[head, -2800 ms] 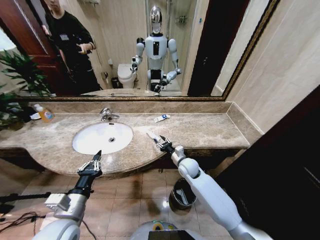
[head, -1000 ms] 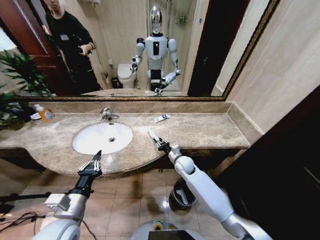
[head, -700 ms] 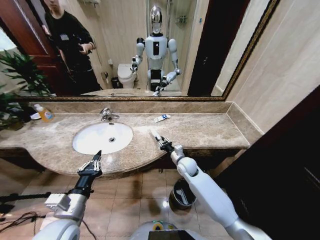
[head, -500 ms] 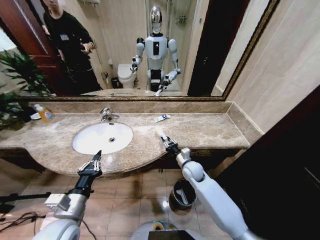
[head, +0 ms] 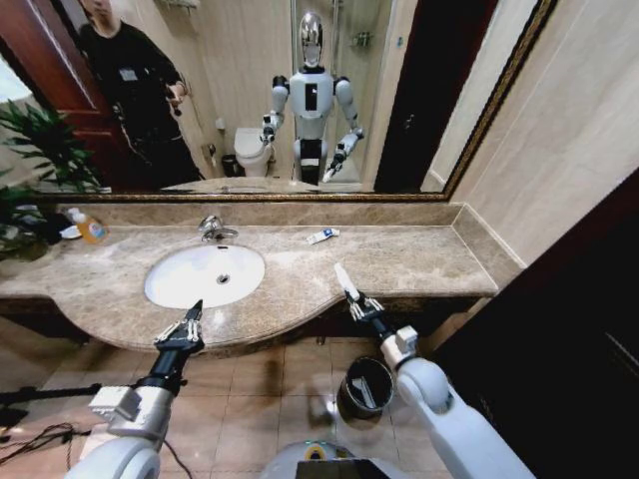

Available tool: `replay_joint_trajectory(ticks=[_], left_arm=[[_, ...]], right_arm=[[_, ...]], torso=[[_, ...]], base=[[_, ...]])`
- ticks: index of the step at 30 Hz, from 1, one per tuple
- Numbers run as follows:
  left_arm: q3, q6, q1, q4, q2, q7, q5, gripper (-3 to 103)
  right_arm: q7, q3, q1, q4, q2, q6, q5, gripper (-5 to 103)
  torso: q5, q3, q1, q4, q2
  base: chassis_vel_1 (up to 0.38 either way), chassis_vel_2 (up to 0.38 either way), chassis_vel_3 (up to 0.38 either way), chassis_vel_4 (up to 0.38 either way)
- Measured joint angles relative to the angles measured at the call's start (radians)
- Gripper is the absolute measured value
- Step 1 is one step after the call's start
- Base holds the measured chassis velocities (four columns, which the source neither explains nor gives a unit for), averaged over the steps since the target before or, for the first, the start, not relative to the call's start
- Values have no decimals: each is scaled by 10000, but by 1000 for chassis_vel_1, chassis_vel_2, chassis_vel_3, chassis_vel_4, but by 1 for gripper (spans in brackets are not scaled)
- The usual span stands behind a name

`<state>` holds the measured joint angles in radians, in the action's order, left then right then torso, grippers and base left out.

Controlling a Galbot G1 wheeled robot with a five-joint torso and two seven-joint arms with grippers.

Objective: Pick up the trash from the sink and place it in the trash bin.

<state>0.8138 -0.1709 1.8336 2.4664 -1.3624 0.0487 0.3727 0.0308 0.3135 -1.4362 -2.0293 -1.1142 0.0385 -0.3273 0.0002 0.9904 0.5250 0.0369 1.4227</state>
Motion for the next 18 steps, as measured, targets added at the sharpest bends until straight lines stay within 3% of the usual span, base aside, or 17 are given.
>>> replay_joint_trajectory(ticks=[7, 18], left_arm=[[0, 0, 0, 0, 0, 0, 0, 0], [0, 0, 0, 0, 0, 0, 0, 0]], right_arm=[[-833, 1469, -1898, 4, -433, -1194, 465, 28], [-1209, 1763, -2655, 1378, -765, -1993, 620, 28]], torso=[[0, 0, 0, -1, 0], [0, 1, 0, -1, 0]], base=[[0, 0, 0, 0], [0, 0, 0, 0]])
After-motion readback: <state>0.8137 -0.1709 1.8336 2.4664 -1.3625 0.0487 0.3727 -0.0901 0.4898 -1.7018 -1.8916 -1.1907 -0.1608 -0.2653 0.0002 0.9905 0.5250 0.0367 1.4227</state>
